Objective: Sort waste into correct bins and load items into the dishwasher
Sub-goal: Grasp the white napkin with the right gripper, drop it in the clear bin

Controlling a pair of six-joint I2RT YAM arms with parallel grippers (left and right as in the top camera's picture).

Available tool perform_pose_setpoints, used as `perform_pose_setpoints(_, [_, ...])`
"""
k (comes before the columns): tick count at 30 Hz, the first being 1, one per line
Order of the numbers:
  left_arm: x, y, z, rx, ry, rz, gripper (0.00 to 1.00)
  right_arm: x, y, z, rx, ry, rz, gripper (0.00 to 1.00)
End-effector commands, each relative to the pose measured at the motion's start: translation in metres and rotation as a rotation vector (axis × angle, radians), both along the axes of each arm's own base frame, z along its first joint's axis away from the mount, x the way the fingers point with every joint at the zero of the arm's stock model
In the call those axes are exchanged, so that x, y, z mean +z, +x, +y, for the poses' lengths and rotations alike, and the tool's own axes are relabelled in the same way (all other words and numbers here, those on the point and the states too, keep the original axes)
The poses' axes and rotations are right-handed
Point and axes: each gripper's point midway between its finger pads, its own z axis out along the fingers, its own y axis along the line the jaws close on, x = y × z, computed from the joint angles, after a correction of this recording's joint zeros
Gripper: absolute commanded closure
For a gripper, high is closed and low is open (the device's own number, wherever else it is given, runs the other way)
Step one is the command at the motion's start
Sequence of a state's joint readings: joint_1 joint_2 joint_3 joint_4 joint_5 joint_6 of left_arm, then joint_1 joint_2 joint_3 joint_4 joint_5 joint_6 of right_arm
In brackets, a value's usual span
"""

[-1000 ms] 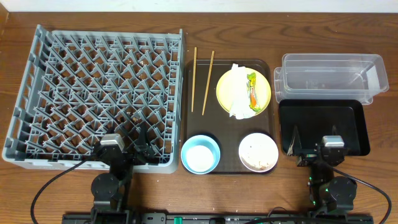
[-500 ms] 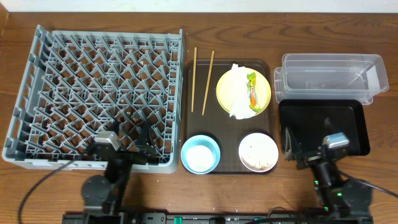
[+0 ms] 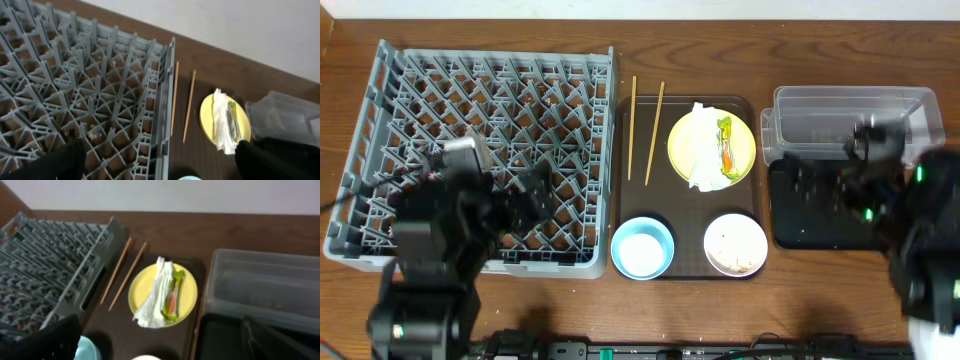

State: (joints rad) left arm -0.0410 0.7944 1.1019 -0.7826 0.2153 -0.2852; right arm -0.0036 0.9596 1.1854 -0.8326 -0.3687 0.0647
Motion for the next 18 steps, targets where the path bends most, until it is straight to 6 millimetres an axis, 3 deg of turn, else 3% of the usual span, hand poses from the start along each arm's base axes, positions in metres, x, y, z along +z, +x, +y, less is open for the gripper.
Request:
perform_pose_setpoints(1, [0.006,0.005,-0.002,-0.009,-0.007,0.011,0.03,-0.001,0.018,0.004,0.019,0.032,0.067,0.01])
perform_pose_setpoints(6, [-0.003,0.004,-0.002,-0.004,-0.012,0.054,0.03,-0.016,0.035,0.034,0.167,0.162,0.14,0.01])
perform_pose_setpoints(8, [-0.003,0.003,-0.002,-0.004,-0.012,0.057,0.03,-0.026,0.046,0.034,0.15,0.159,0.17,0.01])
perform_pose_setpoints(15, [-0.004,0.004,-0.002,-0.004,-0.012,0.06,0.03,-0.111,0.065,0.06,0.105,-0.095,0.368,0.01])
perform_pose_setpoints(18, [-0.004,0.004,-0.002,-0.004,-0.011,0.06,0.03,-0.146,0.077,0.062,0.028,-0.175,0.441,0.01])
